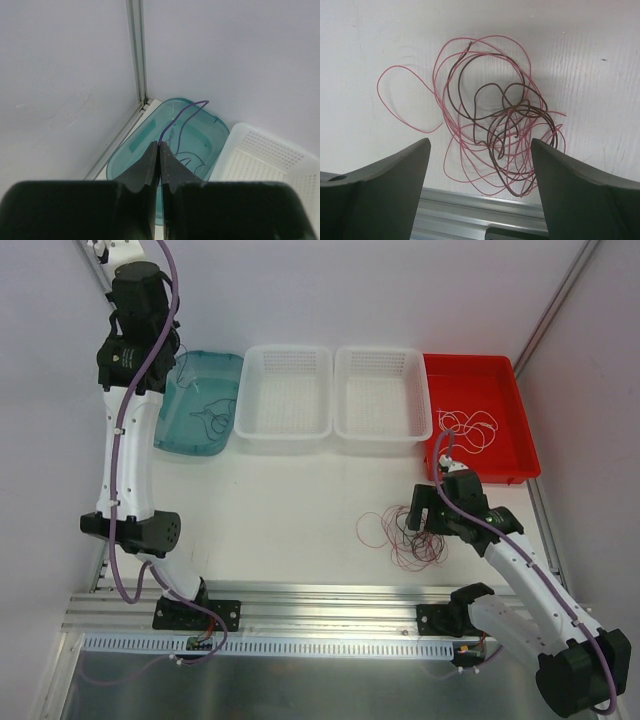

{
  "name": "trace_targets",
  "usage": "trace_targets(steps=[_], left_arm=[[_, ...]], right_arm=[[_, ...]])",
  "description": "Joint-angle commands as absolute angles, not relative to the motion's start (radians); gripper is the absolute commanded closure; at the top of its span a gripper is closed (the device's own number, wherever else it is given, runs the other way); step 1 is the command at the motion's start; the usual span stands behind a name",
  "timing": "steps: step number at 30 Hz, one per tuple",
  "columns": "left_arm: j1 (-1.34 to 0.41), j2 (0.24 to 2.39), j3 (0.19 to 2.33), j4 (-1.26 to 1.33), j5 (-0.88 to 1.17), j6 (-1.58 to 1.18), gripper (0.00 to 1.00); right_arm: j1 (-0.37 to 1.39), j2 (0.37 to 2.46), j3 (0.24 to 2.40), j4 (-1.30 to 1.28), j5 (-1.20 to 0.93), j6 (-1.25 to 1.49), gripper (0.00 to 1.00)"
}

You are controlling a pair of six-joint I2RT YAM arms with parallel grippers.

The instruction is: Untangle the cables

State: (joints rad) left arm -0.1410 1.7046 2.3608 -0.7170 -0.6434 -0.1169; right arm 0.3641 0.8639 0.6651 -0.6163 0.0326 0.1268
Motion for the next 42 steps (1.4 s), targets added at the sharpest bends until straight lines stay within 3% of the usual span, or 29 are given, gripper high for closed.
trace_targets(steps=[1, 13, 16, 17, 20, 21, 22, 27, 35, 42], left_arm=[[-0.115, 1.75, 2.379, -0.615, -0.611, -0.074, 1.0], [0.028, 2.048, 2.267, -0.466, -0.631, -0.115, 0.99], [0.054, 2.069, 2.226, -0.462, -0.608, -0.129, 0.86], [0.055, 2.066, 2.203, -0.462, -0.589, -0.127, 0.71], [0.057, 2.008, 2.126, -0.463, -0.552, -0.126, 0.49], [0.057, 1.979, 2.097, -0.463, -0.507, -0.144, 0.3], [0.057, 1.952, 2.039, -0.463, -0.479, -0.153, 0.23], [0.025, 1.711, 1.809, -0.465, -0.309, -0.204, 0.03], [-0.175, 1.313, 1.257, -0.472, -0.129, -0.293, 0.01], [-0.371, 1.086, 0.89, -0.476, 0.02, -0.46, 0.01]], right_arm=[[0.362, 0.856, 0.715, -0.627, 0.008, 0.112, 0.13], [0.362, 0.917, 0.723, -0.629, -0.034, 0.066, 0.09], [0.362, 0.922, 0.724, -0.632, -0.026, 0.064, 0.09], [0.364, 0.925, 0.726, -0.632, -0.023, 0.063, 0.09], [0.362, 0.94, 0.733, -0.632, -0.006, 0.058, 0.09], [0.362, 0.943, 0.735, -0.632, -0.006, 0.058, 0.09], [0.362, 0.949, 0.736, -0.632, 0.024, 0.057, 0.09], [0.365, 0.995, 0.727, -0.603, 0.034, 0.067, 0.09], [0.409, 1.146, 0.716, -0.497, 0.029, 0.08, 0.13], [0.676, 1.325, 0.79, -0.404, 0.009, 0.158, 0.16]])
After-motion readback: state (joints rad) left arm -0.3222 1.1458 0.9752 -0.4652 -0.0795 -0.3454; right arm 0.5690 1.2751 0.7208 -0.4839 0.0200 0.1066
